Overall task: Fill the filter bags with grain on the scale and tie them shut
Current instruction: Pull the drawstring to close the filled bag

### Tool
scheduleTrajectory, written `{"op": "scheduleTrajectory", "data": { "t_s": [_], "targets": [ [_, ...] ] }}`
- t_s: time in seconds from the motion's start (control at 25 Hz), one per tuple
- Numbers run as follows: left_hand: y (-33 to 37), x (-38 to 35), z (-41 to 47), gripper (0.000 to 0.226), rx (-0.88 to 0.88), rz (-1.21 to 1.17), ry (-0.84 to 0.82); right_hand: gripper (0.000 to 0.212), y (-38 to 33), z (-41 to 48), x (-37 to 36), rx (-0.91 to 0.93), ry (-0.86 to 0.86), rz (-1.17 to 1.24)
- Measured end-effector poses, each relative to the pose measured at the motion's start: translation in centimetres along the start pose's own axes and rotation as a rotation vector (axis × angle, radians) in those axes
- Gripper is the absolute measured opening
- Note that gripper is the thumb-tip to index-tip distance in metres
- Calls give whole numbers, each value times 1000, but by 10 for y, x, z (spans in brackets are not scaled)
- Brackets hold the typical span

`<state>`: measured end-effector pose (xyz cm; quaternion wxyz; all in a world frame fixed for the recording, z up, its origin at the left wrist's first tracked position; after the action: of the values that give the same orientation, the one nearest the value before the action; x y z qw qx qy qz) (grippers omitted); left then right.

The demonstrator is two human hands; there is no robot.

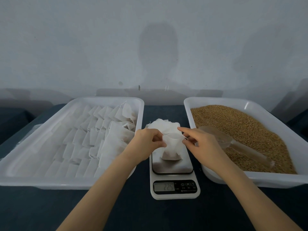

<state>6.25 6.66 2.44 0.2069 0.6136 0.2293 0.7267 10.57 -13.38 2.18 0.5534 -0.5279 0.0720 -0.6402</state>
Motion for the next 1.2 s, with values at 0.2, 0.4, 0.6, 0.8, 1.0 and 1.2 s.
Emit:
{"op": "scheduleTrajectory", "data": {
  "t_s": [0.2,0.4,0.6,0.8,1.0,1.2],
  "targets": [
    [1,0,-1,16,6,-1,-4,44,0,-1,-1,-5,1,2],
    [2,0,-1,18,-23,-6,-17,48,-1,-1,0,-36,-16,-5],
    [5,-2,-1,19,-80,66,-31,42,-1,3,-2,-90,-94,-7],
    [3,-4,-1,33,-80,108,2,14,-1,5,-2,-72,-86,-26],
    [1,-3,-8,30,-115,32,67,12,-7,3,1,-85,-2,89],
    [4,-2,-7,27,-107,-64,-55,15,-13,3,3,-67,-37,167]
  ]
}}
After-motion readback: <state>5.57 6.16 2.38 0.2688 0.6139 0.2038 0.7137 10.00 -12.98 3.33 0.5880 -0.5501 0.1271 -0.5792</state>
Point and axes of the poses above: each hand's wrist, its own z-axis towards the middle knuckle, its own x-axis out of the back of the hand, y = z × x, the point moved 1 cm from there along z, towards the middle knuckle, and after that the axes turned 10 degrees about z, right-handed, at the moved point
